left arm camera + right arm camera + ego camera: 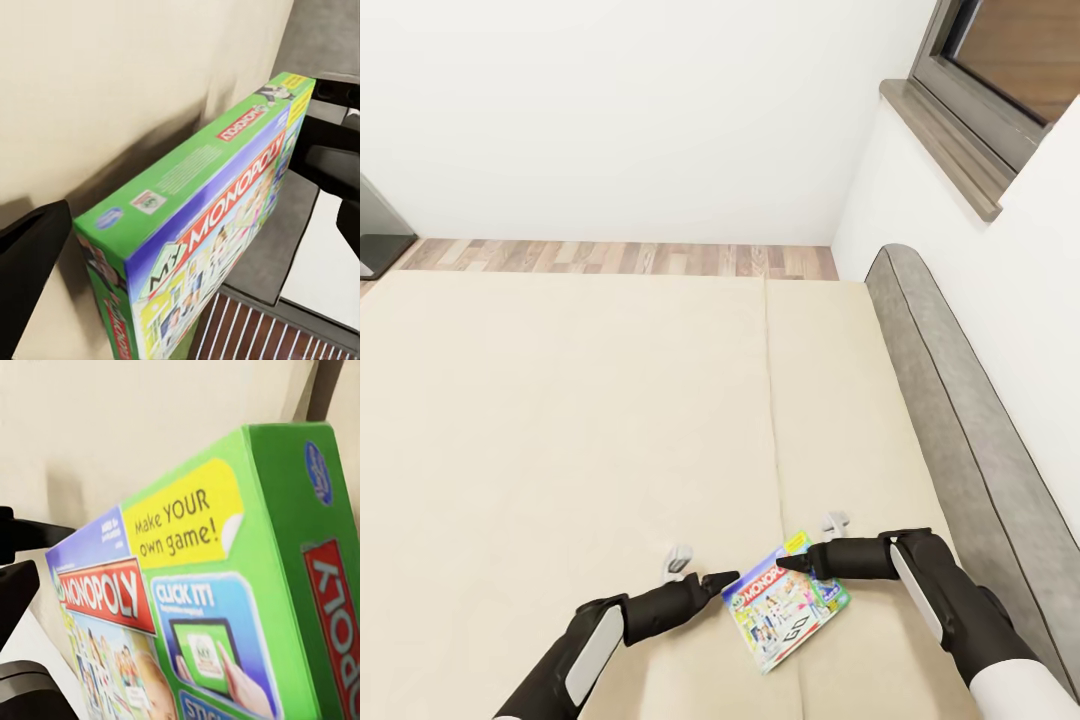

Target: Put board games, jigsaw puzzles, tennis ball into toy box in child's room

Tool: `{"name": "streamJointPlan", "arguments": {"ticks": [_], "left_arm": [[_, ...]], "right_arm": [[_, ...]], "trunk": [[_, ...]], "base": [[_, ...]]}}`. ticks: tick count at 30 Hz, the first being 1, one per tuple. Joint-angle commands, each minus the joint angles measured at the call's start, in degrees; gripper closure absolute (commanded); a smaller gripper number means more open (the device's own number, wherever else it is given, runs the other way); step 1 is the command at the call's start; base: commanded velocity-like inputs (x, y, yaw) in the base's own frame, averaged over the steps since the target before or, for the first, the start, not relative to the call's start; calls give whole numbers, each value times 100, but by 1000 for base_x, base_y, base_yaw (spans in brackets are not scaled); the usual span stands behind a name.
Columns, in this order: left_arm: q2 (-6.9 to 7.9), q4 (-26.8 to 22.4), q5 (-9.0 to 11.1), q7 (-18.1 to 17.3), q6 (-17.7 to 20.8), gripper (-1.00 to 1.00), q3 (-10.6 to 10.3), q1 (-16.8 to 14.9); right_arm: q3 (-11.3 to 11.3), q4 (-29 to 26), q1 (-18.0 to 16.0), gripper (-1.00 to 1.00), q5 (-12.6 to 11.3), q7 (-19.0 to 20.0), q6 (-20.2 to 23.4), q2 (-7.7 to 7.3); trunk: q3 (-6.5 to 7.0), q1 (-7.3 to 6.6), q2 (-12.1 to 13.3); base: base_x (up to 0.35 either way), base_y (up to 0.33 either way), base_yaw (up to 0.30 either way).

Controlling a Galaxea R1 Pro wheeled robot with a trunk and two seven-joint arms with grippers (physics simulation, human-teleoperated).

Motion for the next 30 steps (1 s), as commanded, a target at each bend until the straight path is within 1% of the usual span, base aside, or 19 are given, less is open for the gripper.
{"name": "streamJointPlan", "arguments": {"ticks": [1, 9, 14, 15, 30], "left_arm": [[-1, -1, 6, 15, 25, -100, -10, -1], [-5, -9, 10, 8, 25, -100, -26, -2], [-6, -14, 11, 0, 25, -100, -30, -3], [-6, -15, 11, -1, 25, -100, -31, -3], [-7, -20, 11, -25, 25, -100, -33, -3]], "right_arm": [[9, -2, -3, -100, -4, -27, 5, -7], [11, -2, -3, -100, 5, -18, 15, -4], [17, 3, 1, -100, 14, 51, 14, 1], [18, 4, 2, 100, 15, 65, 13, 1], [11, 7, 6, 100, 12, 122, 25, -11]], "trunk": [[-3, 0, -2], [-3, 0, -2], [-3, 0, -2], [-3, 0, -2], [-3, 0, -2]], "base": [[0, 0, 0], [0, 0, 0], [0, 0, 0], [0, 0, 0], [0, 0, 0]]}}
